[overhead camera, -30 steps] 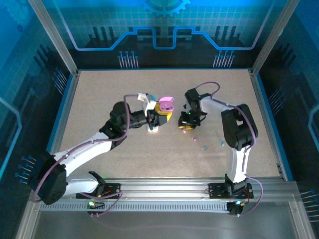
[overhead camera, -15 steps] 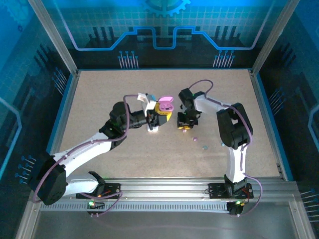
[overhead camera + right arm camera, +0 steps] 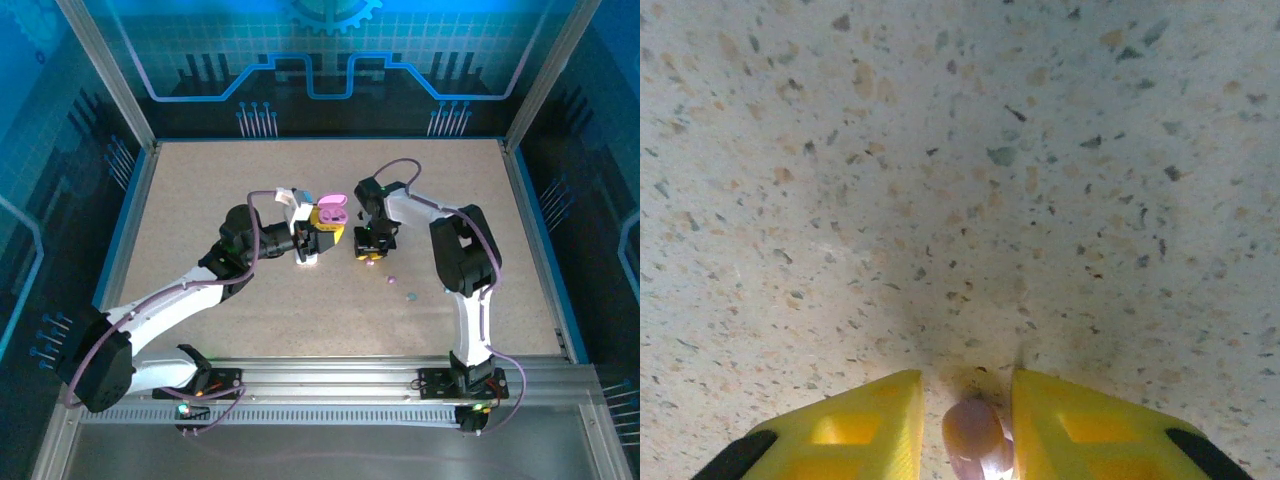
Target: Insert the wireless bluetooth earbuds into the charging case
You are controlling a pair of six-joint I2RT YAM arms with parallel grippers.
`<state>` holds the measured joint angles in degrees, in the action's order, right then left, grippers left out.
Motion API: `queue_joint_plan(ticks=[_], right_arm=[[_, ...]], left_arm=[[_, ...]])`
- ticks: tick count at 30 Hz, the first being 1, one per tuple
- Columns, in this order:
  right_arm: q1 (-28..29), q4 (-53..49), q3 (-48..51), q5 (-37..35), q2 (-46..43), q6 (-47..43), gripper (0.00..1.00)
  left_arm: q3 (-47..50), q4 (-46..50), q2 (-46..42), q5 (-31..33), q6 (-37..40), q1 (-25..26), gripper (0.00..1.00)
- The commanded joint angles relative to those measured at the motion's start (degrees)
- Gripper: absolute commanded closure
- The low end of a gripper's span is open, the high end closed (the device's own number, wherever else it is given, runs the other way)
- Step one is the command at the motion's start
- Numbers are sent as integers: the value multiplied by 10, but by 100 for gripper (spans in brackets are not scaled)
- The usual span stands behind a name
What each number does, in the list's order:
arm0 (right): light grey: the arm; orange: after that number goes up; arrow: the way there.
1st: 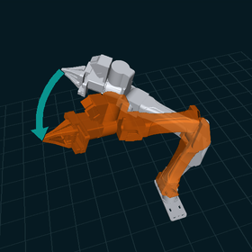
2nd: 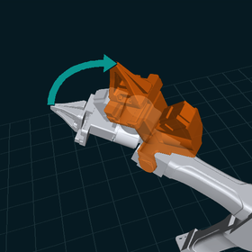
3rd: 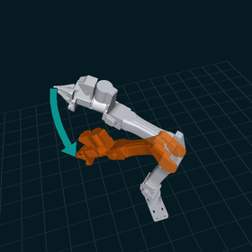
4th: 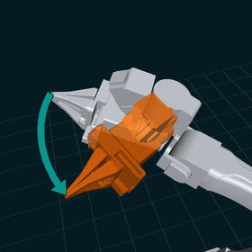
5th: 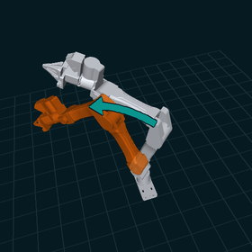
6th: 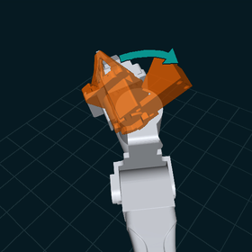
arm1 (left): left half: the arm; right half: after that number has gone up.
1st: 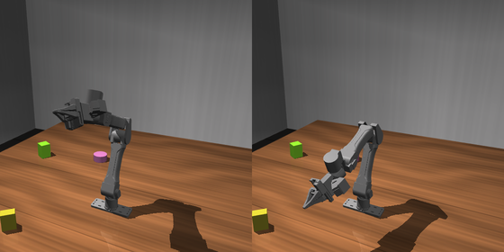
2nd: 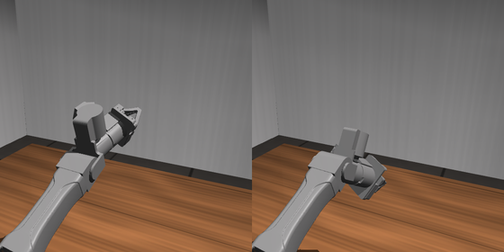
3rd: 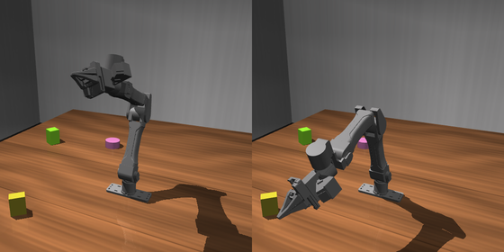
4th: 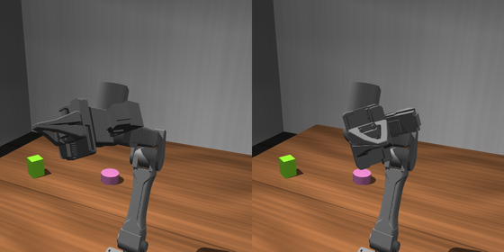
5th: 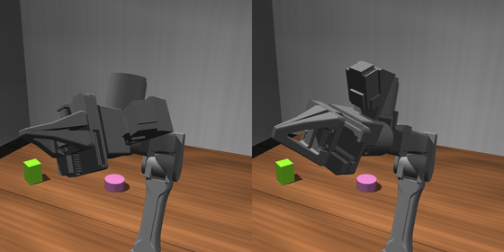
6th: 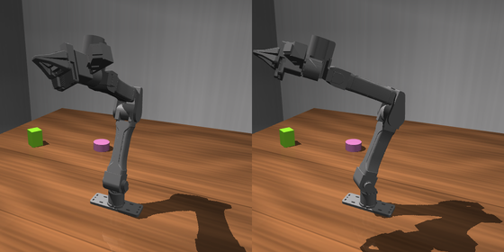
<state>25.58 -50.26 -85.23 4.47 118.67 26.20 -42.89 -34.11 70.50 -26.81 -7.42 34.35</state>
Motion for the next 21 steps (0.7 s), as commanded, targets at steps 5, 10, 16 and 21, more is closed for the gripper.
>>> queue_joint_plan(ticks=[5, 10, 16, 21], right_arm=[[11, -50, -35, 1, 26, -41, 74], [11, -62, -37, 4, 27, -51, 75], [11, -70, -39, 7, 31, -58, 73], [11, -67, -39, 2, 36, -57, 74]], left_arm=[[5, -6, -19, 6, 7, 2, 68], [3, -4, -19, 6, 8, 3, 68], [3, -4, -19, 5, 9, 2, 68], [3, -2, -19, 6, 8, 3, 68]])
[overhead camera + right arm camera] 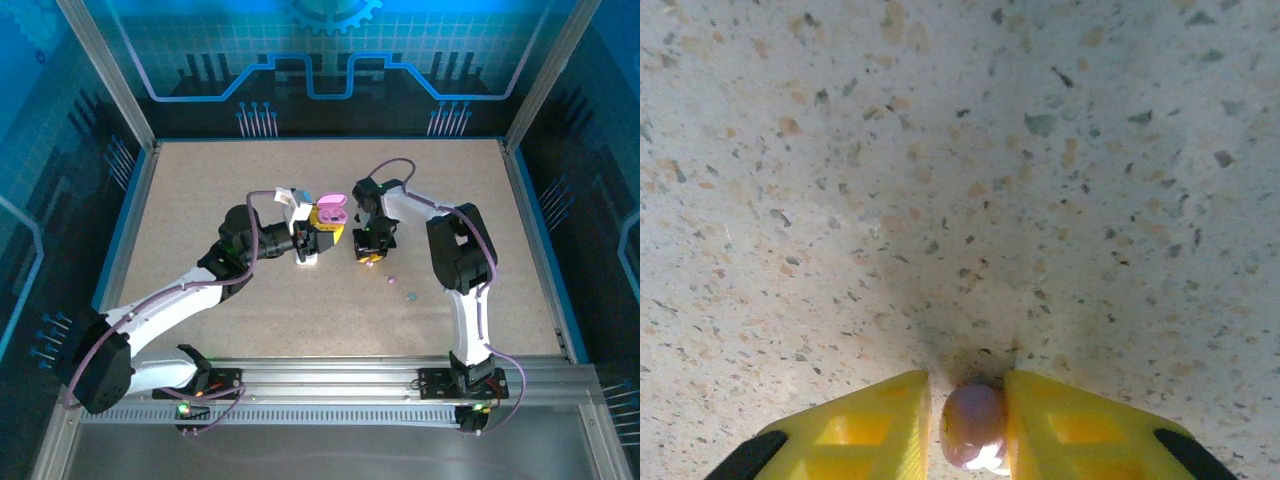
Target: Insert the wireless bluetooth earbuds into the charging case
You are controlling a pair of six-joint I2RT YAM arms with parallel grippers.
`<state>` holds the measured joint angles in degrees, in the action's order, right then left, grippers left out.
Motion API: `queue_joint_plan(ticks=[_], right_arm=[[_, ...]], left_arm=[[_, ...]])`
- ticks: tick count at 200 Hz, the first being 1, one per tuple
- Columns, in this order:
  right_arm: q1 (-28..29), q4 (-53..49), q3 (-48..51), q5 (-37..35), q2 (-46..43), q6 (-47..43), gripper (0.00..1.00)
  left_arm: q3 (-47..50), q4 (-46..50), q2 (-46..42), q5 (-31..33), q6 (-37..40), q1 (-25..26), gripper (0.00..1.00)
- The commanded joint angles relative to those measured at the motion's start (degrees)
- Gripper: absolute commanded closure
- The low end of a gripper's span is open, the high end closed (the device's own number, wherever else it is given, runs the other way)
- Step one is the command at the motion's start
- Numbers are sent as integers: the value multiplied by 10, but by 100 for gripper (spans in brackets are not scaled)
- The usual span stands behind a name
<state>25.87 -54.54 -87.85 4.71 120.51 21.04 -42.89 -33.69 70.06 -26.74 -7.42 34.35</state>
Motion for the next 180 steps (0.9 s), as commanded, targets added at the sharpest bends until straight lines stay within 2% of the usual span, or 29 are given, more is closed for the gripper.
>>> queue_joint_plan(ticks=[1, 69, 97, 117, 139, 165, 180], right_arm=[[8, -23, -14, -2, 19, -3, 75], [5, -3, -3, 15, -19, 7, 85], [-9, 38, 26, 88, -86, 7, 85], [-33, 81, 59, 186, -143, 15, 85], [-72, 149, 102, 326, -200, 47, 85], [-111, 247, 137, 506, -242, 116, 84], [-119, 306, 146, 576, -253, 163, 84]], left_arm=[[3, -6, -15, 5, 7, 3, 68], [4, -4, -18, 11, 9, 2, 68], [7, 2, -21, 28, 14, 1, 68], [11, 9, -26, 35, 17, -8, 68], [23, -4, -31, 40, 2, -31, 68], [46, -38, -31, 50, -23, -62, 69], [56, -55, -28, 50, -34, -76, 68]])
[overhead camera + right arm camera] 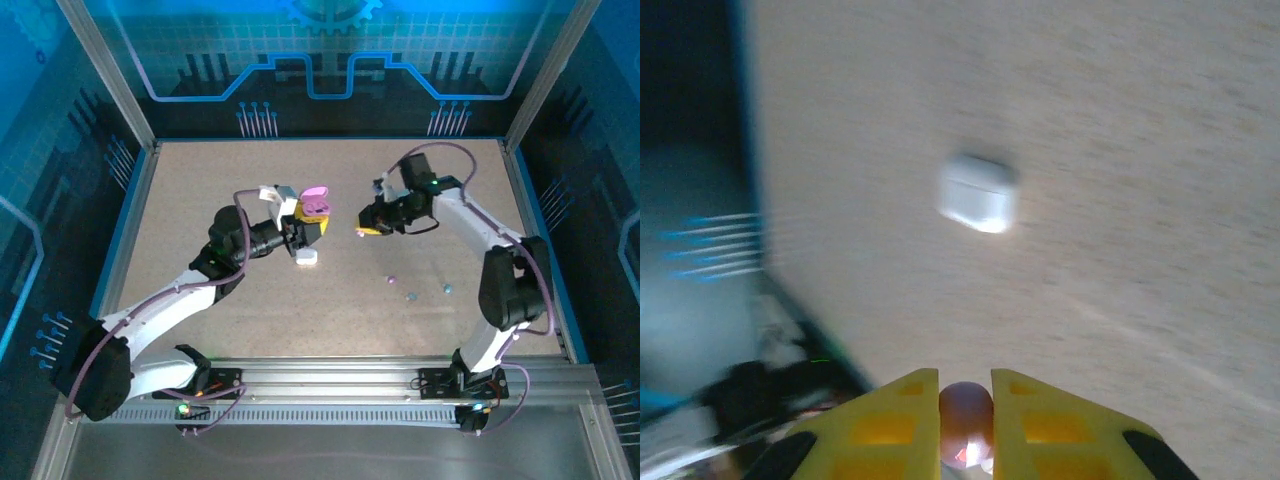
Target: Insert the wireless bluetooth earbuds into the charging case
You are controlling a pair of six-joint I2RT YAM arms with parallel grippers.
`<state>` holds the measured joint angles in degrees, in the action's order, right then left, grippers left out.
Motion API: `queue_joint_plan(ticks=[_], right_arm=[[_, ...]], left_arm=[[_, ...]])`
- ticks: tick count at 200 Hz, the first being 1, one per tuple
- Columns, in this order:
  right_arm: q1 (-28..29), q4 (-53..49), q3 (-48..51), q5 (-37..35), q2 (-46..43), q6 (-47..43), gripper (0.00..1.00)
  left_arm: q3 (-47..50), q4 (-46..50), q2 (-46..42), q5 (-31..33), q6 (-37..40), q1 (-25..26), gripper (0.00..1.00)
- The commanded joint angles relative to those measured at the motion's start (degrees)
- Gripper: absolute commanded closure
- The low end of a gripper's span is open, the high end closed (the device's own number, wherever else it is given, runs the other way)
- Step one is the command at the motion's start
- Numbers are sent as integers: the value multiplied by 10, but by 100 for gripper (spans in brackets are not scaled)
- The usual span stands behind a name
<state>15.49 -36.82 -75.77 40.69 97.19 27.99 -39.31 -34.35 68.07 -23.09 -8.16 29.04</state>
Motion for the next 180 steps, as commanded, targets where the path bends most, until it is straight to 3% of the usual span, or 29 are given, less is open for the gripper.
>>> queue_joint_plan(ticks=[1, 31, 86, 127, 180], right_arm=[[-15, 129, 25, 217, -20, 93, 84], [-16, 172, 18, 288, -36, 144, 83], [-7, 180, -16, 334, -62, 184, 82], [5, 165, -36, 320, -72, 189, 82], [27, 102, -64, 233, -104, 98, 82]], left_arm=[[21, -49, -8, 13, -27, -23, 68], [30, -58, 0, 7, -21, -33, 68], [37, -106, 33, -44, -2, -33, 68], [32, -134, 53, -82, 25, -27, 68], [31, -166, 67, -101, 54, -3, 68]])
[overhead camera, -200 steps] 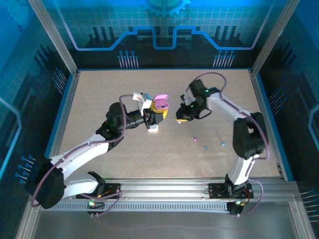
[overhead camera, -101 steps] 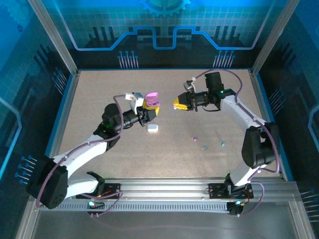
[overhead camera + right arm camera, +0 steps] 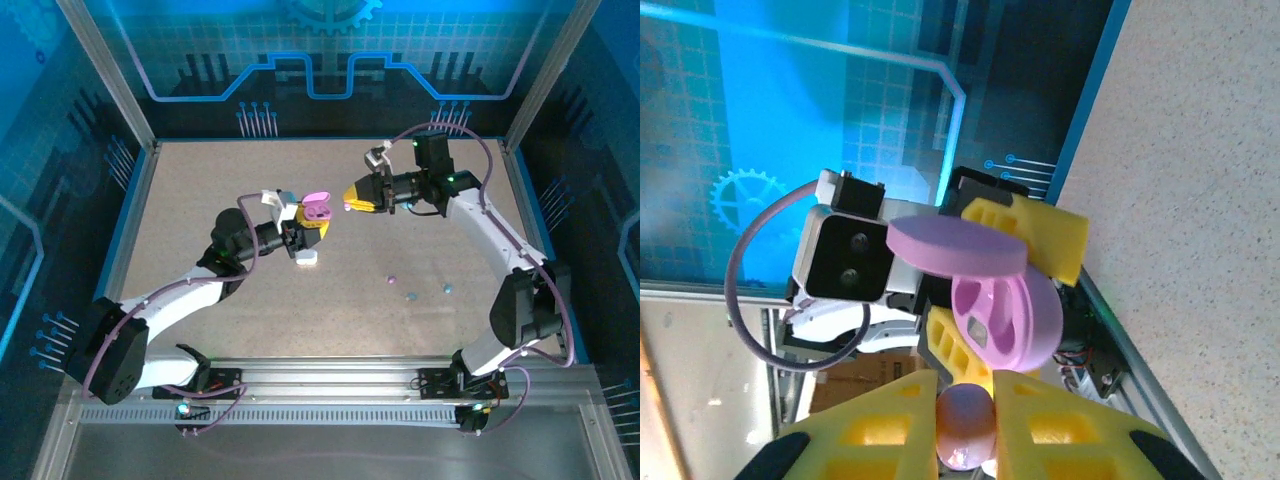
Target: Insert the wireless bluetooth earbuds into the charging case
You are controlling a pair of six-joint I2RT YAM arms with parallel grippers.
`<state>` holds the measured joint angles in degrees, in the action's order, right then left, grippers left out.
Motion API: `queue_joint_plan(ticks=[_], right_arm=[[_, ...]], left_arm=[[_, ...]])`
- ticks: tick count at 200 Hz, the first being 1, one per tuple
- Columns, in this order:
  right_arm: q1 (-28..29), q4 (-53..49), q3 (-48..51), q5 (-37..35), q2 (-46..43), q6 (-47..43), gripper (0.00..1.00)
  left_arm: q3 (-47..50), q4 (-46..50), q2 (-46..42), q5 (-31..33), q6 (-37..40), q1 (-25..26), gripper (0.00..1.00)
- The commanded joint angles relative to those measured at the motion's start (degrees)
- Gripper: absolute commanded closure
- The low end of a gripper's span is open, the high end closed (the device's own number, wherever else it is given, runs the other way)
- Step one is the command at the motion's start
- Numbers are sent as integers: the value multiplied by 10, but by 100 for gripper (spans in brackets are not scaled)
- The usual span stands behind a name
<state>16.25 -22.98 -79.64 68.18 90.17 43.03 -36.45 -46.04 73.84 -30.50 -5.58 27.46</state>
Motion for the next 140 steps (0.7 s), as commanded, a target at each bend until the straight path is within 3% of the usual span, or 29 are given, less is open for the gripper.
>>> queue_joint_plan(ticks=[1, 60, 140], right_arm=[[20, -37, -25, -43, -35, -54, 82], [57, -49, -37, -85, -38, -87, 81], [63, -87, -40, -116, -30, -113, 81]], left_arm=[[2, -50, 10, -27, 28, 13, 68], [-11, -79, 31, -30, 16, 27, 68], [-13, -81, 27, -19, 12, 32, 68]])
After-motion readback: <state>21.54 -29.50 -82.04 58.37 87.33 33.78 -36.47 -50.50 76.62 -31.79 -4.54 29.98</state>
